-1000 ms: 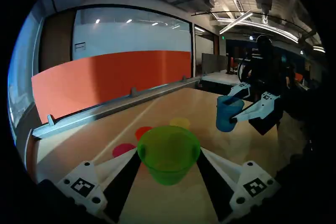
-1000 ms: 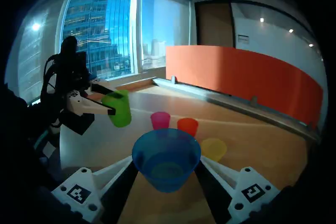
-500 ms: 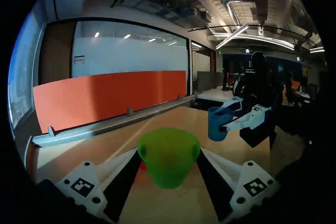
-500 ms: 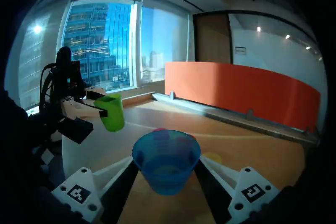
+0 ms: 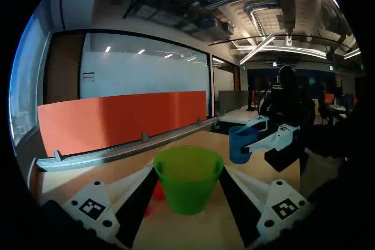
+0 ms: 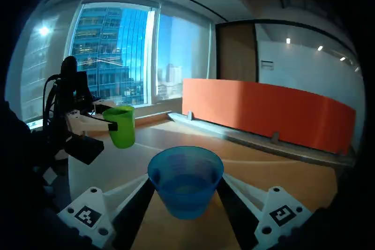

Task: Pour water

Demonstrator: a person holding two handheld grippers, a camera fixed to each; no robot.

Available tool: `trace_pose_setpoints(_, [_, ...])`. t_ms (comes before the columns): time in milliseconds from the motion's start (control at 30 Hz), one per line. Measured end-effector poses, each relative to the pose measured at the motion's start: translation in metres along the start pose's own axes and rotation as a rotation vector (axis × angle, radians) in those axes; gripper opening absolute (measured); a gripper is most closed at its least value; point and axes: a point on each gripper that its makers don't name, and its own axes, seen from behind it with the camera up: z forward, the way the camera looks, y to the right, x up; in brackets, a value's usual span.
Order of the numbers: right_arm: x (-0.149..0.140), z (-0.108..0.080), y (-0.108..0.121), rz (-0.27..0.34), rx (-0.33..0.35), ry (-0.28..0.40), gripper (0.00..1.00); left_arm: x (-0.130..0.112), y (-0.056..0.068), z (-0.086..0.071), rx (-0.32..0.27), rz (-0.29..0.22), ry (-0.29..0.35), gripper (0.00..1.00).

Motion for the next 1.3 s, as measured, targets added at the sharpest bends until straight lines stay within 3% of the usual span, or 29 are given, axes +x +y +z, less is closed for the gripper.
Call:
trace_pose_setpoints(200, [0.003, 0.0, 0.001, -0.005, -0.002, 0.015, 0.88, 0.005, 0.004, 0.001, -0.017, -0.032, 0.014, 0.87])
trace_pose_setpoints(867, [0.005, 0.001, 0.001, -0.027, 0.007, 0.054, 0.88, 0.0, 0.006, 0.004, -0.025, -0.023, -0.002, 0.87])
trace_pose_setpoints(1300, [0.022, 0.003, -0.001, -0.109, 0.007, 0.061, 0.88, -0.005, 0.01, 0.003, -0.037, -0.006, 0.001, 0.87])
